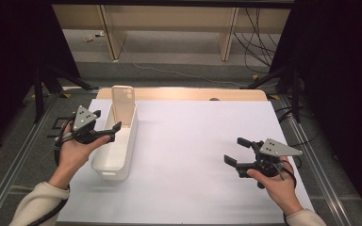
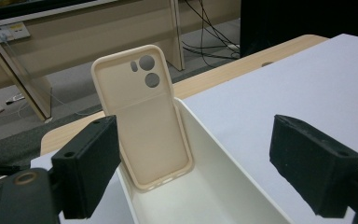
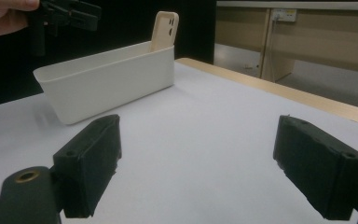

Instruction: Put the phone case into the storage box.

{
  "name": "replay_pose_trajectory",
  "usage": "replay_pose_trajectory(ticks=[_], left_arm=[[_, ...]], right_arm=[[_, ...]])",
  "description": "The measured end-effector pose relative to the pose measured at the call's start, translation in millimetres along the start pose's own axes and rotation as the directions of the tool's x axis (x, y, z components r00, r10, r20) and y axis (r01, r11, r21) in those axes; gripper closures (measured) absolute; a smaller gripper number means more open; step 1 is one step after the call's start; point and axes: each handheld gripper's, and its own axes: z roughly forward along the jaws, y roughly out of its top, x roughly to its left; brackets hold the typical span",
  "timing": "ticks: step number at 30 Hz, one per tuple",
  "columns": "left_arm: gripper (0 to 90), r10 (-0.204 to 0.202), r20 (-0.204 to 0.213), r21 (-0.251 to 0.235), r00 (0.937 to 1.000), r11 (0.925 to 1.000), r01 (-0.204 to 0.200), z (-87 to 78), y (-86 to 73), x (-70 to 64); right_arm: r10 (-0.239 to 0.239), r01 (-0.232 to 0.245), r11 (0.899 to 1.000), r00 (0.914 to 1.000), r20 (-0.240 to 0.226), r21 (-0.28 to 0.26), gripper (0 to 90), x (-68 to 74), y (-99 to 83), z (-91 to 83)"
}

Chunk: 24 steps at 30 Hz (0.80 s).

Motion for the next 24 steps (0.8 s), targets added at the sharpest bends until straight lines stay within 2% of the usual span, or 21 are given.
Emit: replay_pose_trajectory(ticks=[6,8,13,23,24], left_arm=[[15.6,-0.007,0.016,-0.006,0.9999,1.0000,0.007,-4.1,-1.4,-3.3],[15.6,-0.020,0.028,-0.011,0.9994,0.9997,0.020,-5.5,-1.7,-4.8],[15.6,-0.004,0.033,-0.015,0.9995,0.9999,0.004,-8.3,-2.8,-8.5],[15.7,-0.002,0.058,-0.023,0.9983,0.9997,0.004,-10.4,-9.5,-20.0],[15.7,0.009,0.060,-0.024,0.9982,0.9997,-0.007,-10.6,-10.1,-20.8]], right_arm=[[0.000,0.000,1.000,1.0000,0.000,0.000,16.2,0.1,0.0,0.0],[0.000,0.000,1.000,1.0000,-0.002,0.002,16.2,0.2,0.2,-0.2],[0.000,0.000,1.000,1.0000,-0.001,0.000,16.2,0.2,0.1,-0.1],[0.001,-0.001,1.000,1.0000,-0.001,0.002,16.2,0.4,0.1,-0.3],[0.000,0.000,1.000,1.0000,-0.001,0.003,16.2,0.3,0.1,-0.4]])
